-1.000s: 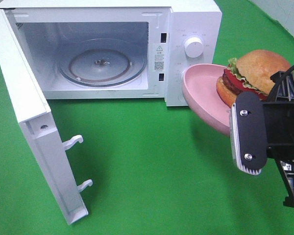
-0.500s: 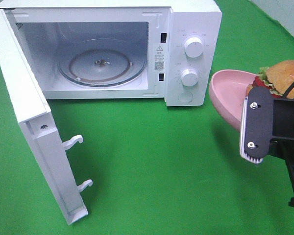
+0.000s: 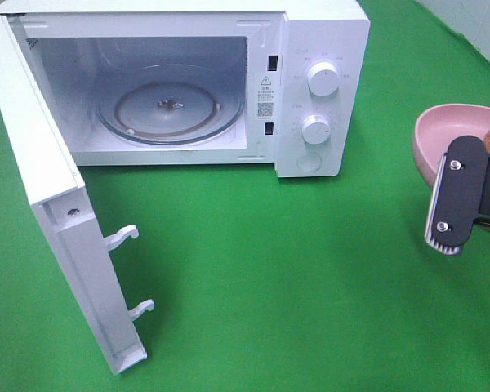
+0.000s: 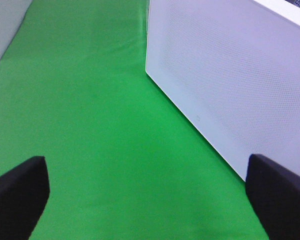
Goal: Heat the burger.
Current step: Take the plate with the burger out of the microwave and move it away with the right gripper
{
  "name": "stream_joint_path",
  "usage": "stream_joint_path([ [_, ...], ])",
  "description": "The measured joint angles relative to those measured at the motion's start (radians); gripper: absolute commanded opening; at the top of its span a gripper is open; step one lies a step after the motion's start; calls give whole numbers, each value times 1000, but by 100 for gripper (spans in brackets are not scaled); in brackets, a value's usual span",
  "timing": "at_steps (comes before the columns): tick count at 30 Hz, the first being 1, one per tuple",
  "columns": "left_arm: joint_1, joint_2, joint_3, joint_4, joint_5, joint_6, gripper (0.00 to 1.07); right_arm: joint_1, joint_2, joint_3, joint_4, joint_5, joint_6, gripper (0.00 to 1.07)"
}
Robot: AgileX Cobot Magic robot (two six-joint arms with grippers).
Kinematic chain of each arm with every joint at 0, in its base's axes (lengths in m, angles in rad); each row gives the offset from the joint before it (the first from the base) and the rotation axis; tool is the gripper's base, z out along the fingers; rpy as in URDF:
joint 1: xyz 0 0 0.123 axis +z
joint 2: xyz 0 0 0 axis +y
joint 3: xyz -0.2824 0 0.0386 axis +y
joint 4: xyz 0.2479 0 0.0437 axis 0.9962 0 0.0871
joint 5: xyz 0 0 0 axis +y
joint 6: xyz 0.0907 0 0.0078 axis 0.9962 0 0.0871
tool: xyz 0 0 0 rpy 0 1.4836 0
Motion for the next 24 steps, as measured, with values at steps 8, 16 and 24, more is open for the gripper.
stream_joint_path([
  [8, 0, 0, 0, 0, 0, 0, 100, 0, 88, 0, -15, 96, 81, 1],
  [16, 0, 0, 0, 0, 0, 0, 100, 0, 242, -1, -19, 115, 405, 1],
  [24, 0, 0, 0, 0, 0, 0, 100, 0, 350, -1, -24, 129, 606, 2],
])
